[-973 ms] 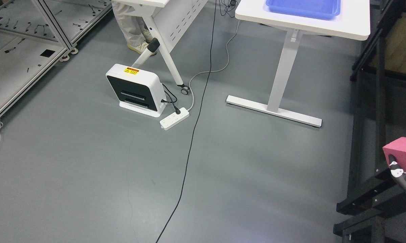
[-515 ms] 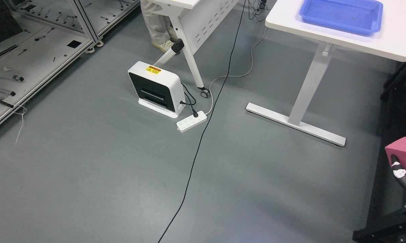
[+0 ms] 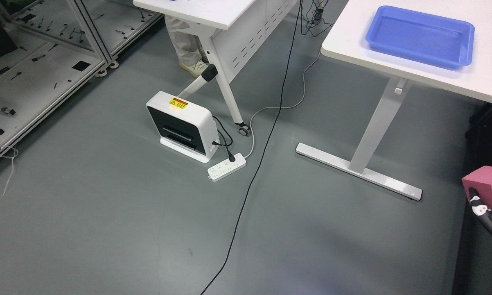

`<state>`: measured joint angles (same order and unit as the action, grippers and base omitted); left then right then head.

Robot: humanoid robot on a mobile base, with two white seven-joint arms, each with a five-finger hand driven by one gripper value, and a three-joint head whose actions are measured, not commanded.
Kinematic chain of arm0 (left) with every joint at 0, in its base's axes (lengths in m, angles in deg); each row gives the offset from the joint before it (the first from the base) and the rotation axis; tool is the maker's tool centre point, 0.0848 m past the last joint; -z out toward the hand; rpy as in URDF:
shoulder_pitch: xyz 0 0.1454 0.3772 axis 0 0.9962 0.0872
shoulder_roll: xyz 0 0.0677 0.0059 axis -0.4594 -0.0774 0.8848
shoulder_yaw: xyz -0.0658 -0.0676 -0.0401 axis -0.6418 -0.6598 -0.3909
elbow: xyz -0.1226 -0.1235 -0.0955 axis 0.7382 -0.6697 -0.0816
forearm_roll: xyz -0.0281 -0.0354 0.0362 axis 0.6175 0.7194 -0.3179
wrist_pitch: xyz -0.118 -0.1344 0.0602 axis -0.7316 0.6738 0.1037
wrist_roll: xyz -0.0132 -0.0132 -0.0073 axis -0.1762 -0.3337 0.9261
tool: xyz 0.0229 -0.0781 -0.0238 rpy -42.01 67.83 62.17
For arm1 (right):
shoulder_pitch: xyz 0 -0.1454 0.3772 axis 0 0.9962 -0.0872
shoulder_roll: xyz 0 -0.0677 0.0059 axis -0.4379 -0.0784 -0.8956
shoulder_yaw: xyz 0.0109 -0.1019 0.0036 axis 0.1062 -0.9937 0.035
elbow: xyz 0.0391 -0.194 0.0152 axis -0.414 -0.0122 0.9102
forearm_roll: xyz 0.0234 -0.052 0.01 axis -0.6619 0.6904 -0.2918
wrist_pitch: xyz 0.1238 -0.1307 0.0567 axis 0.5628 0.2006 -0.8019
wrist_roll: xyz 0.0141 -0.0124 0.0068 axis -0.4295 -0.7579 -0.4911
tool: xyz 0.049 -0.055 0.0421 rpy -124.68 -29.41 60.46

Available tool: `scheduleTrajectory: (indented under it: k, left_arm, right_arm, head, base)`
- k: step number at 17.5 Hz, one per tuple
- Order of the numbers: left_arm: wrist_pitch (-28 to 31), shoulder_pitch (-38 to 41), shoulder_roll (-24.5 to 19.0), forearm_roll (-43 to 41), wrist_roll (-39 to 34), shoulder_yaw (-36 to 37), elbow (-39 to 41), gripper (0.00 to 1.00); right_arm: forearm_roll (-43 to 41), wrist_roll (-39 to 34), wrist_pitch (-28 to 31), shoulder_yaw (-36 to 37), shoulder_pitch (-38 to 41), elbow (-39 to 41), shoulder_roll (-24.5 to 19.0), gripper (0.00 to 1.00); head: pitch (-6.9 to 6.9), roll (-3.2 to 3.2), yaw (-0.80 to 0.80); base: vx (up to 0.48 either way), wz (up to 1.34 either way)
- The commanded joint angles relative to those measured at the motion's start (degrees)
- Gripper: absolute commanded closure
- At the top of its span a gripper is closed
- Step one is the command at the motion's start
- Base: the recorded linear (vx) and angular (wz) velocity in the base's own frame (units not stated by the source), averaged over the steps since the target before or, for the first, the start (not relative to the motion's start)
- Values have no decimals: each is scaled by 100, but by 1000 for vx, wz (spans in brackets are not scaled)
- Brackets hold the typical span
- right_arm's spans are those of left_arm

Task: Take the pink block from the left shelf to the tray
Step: 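Carry the pink block in the right hand while turning toward the blue tray, then lower the pink block into the blue tray and open the right hand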

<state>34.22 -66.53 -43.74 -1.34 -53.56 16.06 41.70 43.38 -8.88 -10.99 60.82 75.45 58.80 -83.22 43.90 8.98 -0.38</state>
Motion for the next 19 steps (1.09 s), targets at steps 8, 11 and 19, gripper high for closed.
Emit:
scheduleTrajectory:
  k: [8,11,19]
  left_arm:
    - [-7,1,-100,44,0,0,100,0]
    - [-7,1,-100,44,0,0,100,0]
    - [-7,-7,-100,44,0,0,100,0]
  right_arm:
    - [-3,-61,22,-398,88,4,100,99]
    - [-3,-61,13,-398,79,4,100,99]
    - [-3,-122,13,-424,53,4,100,99]
  head:
    - [0,0,0]
    - [0,0,0]
    - [0,0,0]
  base:
    - [364,-179]
    - [385,84]
    - [390,119]
